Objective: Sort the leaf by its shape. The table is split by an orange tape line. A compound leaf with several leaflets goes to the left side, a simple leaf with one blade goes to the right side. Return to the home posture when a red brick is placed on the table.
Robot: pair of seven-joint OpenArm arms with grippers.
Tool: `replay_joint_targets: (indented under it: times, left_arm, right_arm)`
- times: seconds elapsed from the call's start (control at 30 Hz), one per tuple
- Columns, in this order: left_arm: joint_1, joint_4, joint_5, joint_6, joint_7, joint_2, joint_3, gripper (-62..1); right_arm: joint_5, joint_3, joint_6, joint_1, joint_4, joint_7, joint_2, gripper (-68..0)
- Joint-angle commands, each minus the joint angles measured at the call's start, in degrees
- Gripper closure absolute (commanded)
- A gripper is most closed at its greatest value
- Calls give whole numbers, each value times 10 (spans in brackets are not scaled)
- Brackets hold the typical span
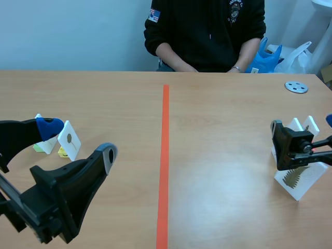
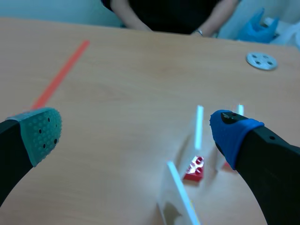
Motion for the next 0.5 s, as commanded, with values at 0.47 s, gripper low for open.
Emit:
replay_joint_targets:
  times: [0.47]
  left_arm:
    - [-2,10,8,-2,-8,2,-2,-623]
  right_arm:
    - [55,9,102,-112,178,-46,53,-679]
